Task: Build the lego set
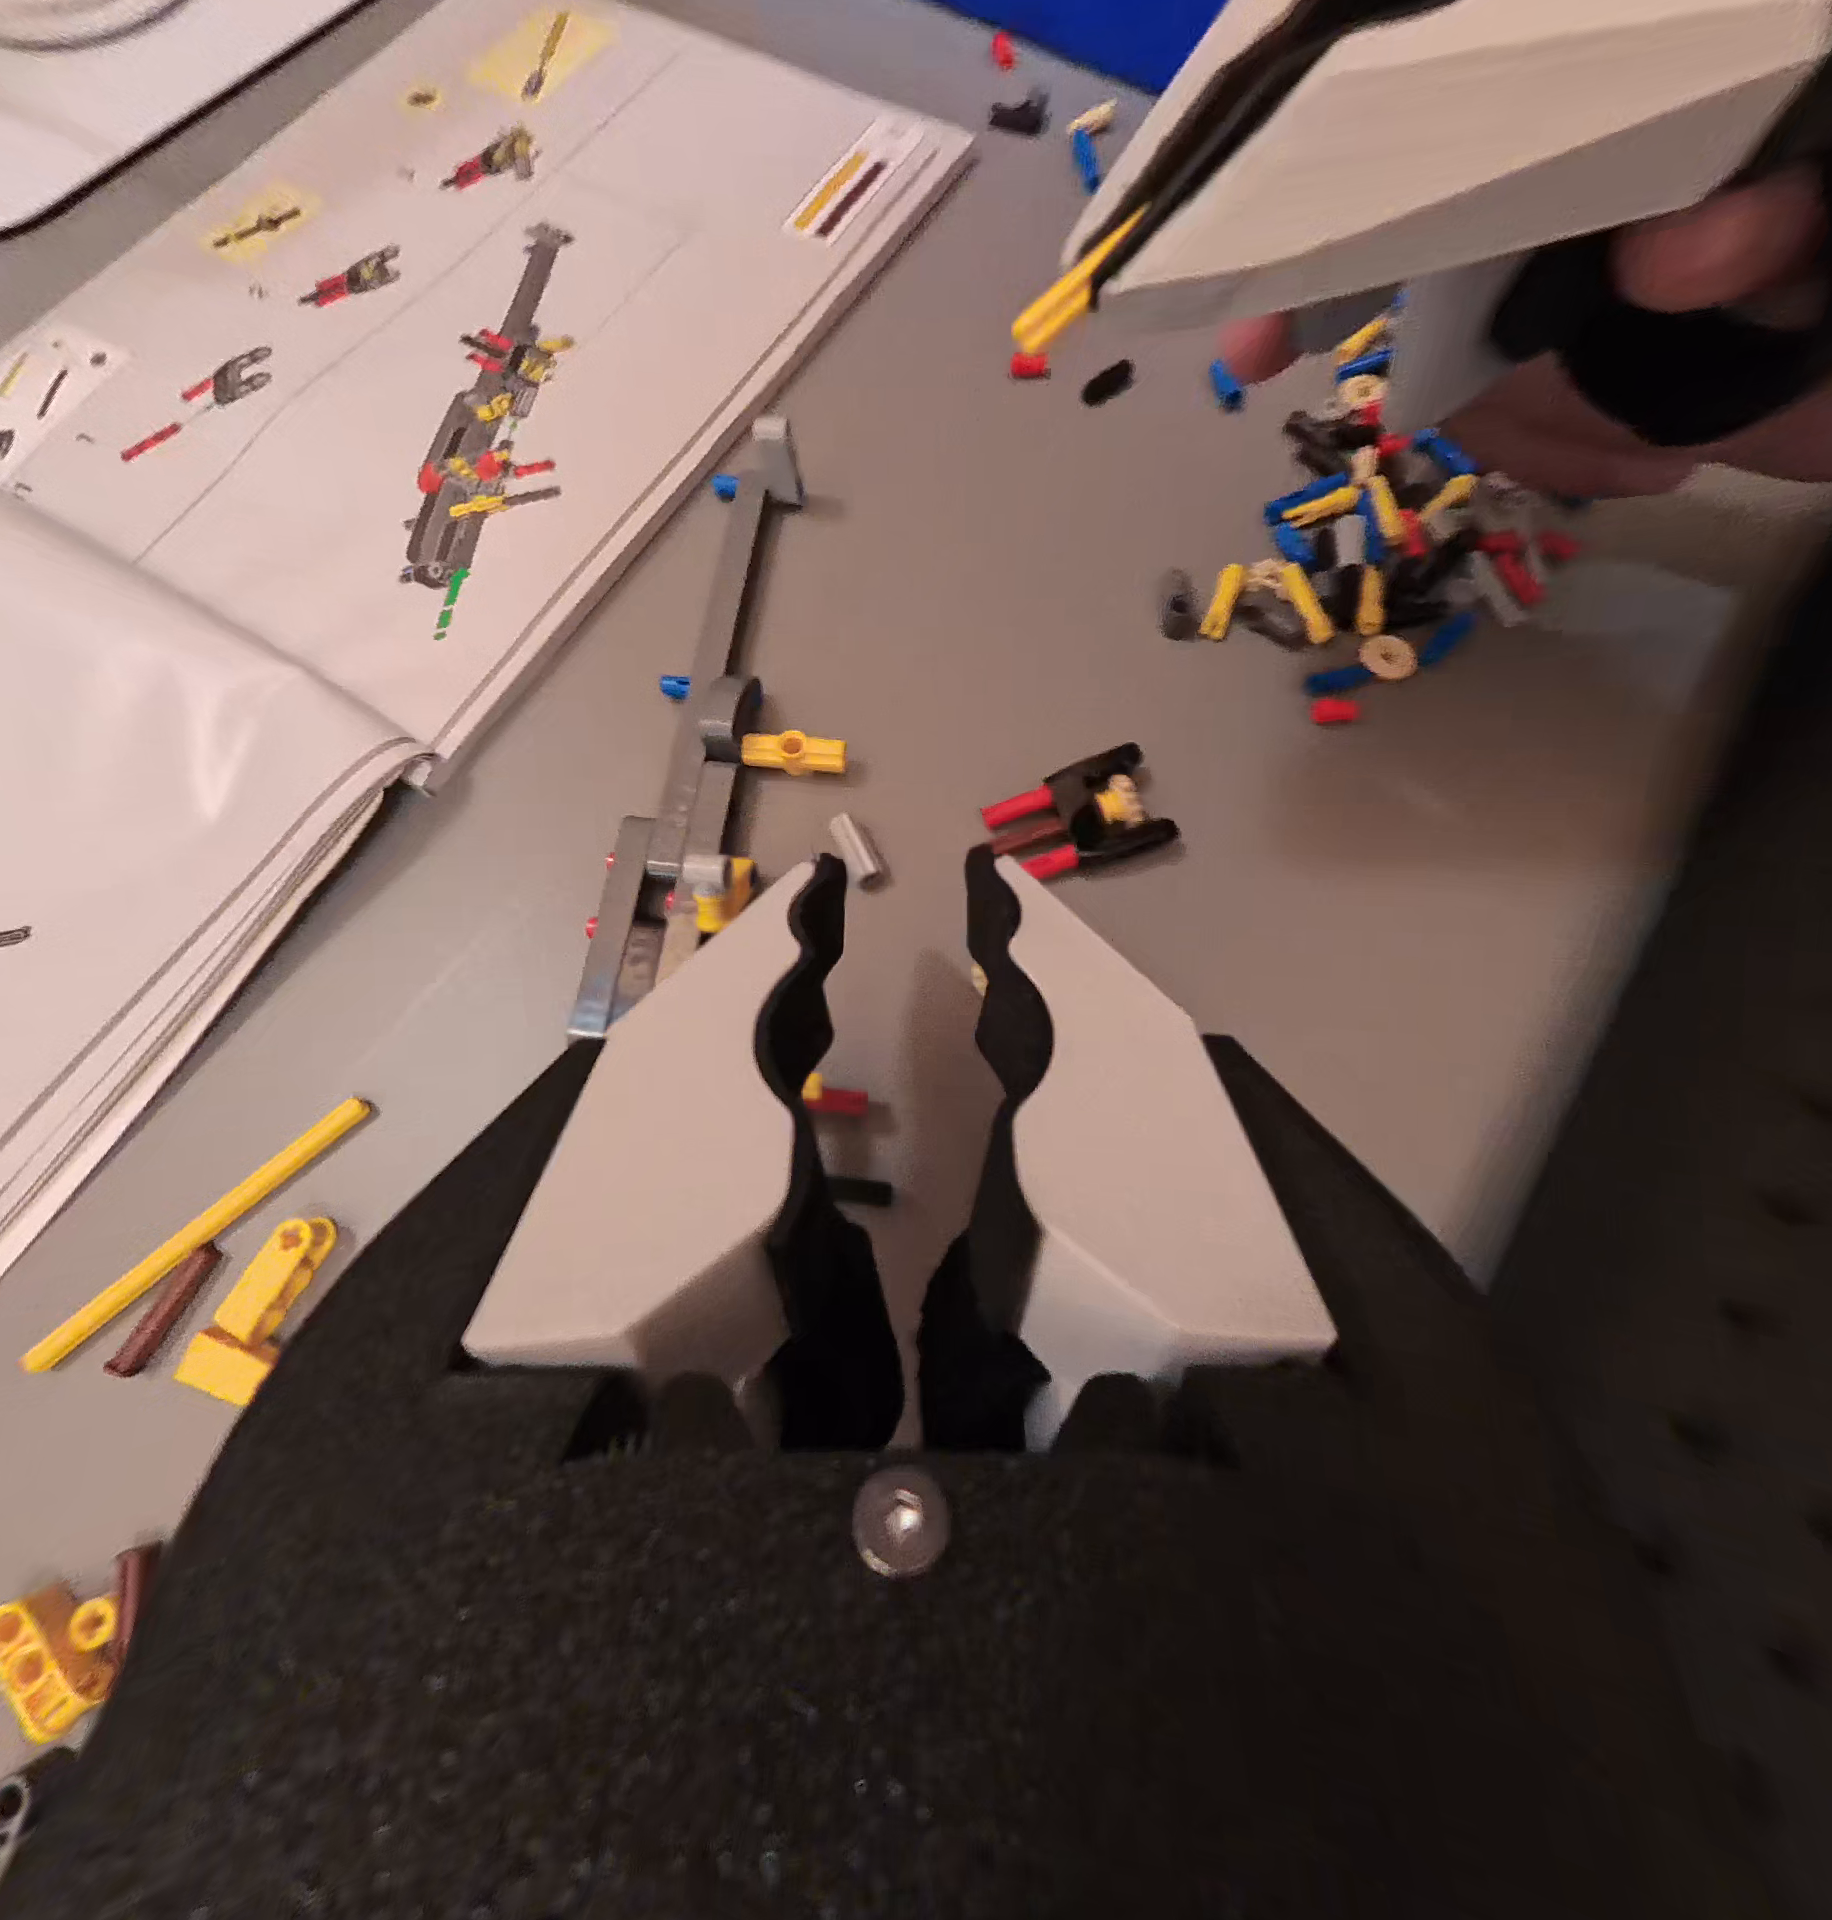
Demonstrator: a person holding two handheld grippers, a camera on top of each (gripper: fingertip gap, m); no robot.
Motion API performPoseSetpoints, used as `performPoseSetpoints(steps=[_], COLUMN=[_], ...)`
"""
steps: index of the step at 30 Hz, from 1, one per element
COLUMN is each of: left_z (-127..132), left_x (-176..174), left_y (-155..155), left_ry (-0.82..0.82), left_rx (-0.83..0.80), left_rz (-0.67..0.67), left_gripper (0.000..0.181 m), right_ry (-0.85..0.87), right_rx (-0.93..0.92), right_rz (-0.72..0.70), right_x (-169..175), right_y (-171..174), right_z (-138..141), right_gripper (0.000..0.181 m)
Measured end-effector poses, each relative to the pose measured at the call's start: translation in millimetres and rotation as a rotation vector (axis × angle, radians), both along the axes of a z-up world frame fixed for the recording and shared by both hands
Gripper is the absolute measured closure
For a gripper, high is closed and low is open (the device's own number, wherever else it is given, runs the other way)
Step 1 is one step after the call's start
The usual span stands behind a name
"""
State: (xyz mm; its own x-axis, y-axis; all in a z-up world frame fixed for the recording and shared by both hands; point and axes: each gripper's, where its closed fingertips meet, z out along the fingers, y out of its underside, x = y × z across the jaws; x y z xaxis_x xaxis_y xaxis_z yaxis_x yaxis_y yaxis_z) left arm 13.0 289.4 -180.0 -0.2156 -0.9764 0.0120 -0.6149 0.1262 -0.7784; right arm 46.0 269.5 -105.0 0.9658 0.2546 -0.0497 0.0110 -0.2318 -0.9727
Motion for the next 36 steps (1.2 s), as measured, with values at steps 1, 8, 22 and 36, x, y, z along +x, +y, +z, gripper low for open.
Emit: performPoseSetpoints(steps=[1, 8, 22, 36], left_z=[-4, -25, -33, 69], left_x=[5, 23, 20, -16], left_y=[3, 13, 14, -18], left_ry=[0.026, 0.142, 0.203, -0.513], left_rx=[0.017, 0.074, 0.213, 0.267], left_rz=[0.024, 0.110, 0.065, -0.403], left_gripper=[0.159, 0.163, 0.175, 0.176], right_ry=[-0.022, -0.023, 0.012, 0.127], right_rx=[0.001, -0.023, -0.035, 0.036], right_rz=[-0.029, -0.049, -0.045, 0.247], right_x=[6, 11, 11, -37], right_y=[1, 1, 1, -7], right_z=[0, -7, -8, 18], right_gripper=[0.178, 0.178, 0.178, 0.178])
